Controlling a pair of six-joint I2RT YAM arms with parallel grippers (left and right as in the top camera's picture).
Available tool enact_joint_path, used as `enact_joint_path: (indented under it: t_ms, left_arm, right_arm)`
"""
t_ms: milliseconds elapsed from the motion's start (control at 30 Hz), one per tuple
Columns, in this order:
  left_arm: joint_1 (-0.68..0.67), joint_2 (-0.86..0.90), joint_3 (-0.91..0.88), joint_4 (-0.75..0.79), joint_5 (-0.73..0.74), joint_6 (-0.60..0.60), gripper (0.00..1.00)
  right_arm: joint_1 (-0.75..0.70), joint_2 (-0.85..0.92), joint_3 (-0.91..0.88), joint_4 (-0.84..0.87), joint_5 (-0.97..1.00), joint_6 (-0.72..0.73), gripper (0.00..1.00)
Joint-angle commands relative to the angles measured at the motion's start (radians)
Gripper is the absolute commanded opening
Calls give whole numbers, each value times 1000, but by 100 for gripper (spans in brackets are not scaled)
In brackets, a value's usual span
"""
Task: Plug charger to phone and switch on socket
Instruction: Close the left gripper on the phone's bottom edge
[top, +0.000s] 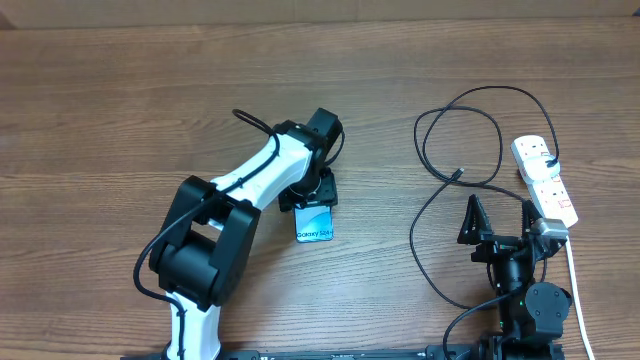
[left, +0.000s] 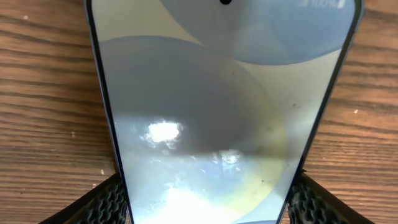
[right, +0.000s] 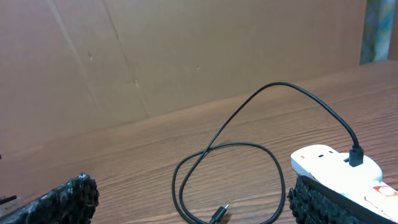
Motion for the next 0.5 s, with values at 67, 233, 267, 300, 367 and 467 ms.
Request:
enact_joint_path:
  t_ms: [67, 233, 267, 300, 367, 467]
  left_arm:
    - [32, 75, 7, -26, 14, -16, 55]
    - [36, 75, 89, -74, 0, -5, 55]
    - [36, 75, 105, -86, 0, -5, 55]
    - [36, 75, 124, -99, 0, -4, 55]
    - [36, 75, 161, -126, 0, 3, 55]
    - [36, 75, 211, -167, 0, 3, 55]
  right_arm:
    - [5, -10, -10, 7, 6, -1, 100]
    - [5, -10, -10, 7, 6, -1, 100]
    - [5, -10, -10, 7, 6, -1, 100]
    - [5, -10, -10, 7, 6, -1, 100]
    - [5, -10, -10, 7, 6, -1, 100]
    - [5, -10, -10, 7, 6, -1, 100]
